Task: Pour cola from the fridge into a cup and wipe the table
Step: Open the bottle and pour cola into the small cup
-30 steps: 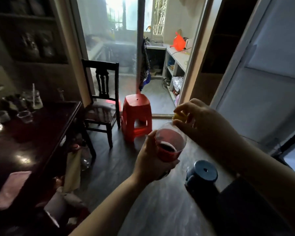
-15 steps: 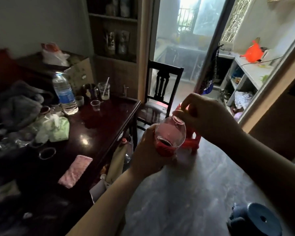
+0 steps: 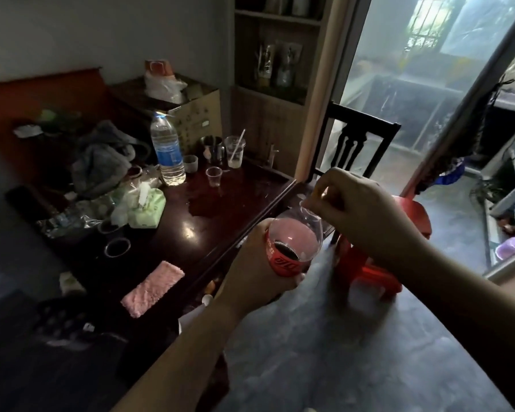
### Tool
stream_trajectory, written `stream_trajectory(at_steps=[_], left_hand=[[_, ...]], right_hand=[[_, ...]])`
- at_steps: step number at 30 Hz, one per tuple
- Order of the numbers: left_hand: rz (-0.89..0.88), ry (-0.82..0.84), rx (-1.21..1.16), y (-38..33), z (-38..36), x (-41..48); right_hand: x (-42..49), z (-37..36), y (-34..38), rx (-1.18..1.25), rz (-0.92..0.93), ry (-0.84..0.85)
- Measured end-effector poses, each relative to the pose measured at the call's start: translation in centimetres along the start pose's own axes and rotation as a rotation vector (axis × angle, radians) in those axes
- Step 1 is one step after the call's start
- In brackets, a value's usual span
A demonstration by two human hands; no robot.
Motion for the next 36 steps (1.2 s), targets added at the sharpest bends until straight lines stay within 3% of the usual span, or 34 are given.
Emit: stream_trajectory(at_steps=[8,14,21,30,36], left_hand=[[0.031,-0.050,-0.009,-0.1,-6.4,5.8],[0.113,-0.111,0.009,2.5,-7.3,7.7],[0.198,-0.300,0.066,6.4,-2.4,9.1],[0.208,-0.476,0.022,10.9,6.3,14.8],[0.203,-0.549,0.114,12.3,10.7,17.2]], right_hand=[[4.5,-0.5,-8.2,0.072,0.130,0.049],[7.9,-3.6,-9.9,0.128,0.243,0.100],[13.3,-9.6,-7.8,0.243,0.334,0.160],[23.0,-15.9,-2.7,0.218,0.333,0.196],[27.5,-18.2,-0.5,0.142,0.306,0.162]])
Point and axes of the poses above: each hand's wrist, its own x-axis towards the middle knuckle, its own z-axis out of the back of the hand, y = z × x, the point moved 9 cm from there along x, towards the middle knuckle, and after that the axes turned 13 degrees about -x, right-handed, at the moved point
